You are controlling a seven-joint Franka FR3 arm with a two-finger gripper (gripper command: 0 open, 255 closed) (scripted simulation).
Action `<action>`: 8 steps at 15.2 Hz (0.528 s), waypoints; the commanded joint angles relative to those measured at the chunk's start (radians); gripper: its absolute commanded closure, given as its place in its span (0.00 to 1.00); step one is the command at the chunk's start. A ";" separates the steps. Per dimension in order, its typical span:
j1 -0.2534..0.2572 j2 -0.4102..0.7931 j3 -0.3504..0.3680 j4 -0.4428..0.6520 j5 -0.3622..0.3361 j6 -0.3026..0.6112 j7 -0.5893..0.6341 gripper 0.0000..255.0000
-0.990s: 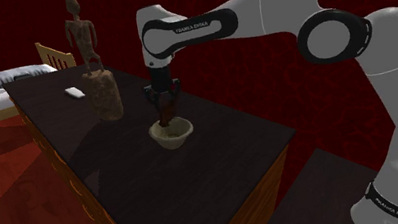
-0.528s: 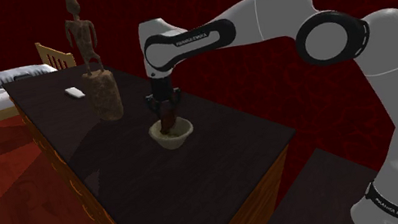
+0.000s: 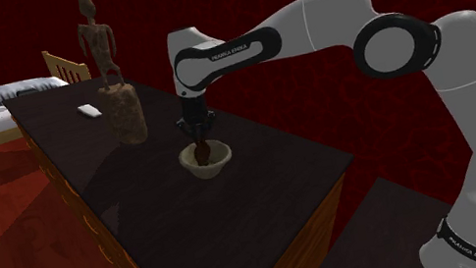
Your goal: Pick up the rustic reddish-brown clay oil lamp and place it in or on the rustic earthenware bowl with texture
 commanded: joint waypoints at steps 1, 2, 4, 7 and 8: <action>0.002 0.006 0.001 -0.008 0.000 -0.001 0.001 1.00; 0.002 0.006 0.001 -0.008 0.000 -0.001 0.001 1.00; 0.000 0.007 0.000 -0.010 0.000 0.001 0.000 0.00; -0.001 0.007 0.000 -0.005 0.001 -0.003 -0.002 0.00; -0.001 0.007 0.000 -0.005 0.001 -0.003 -0.002 0.00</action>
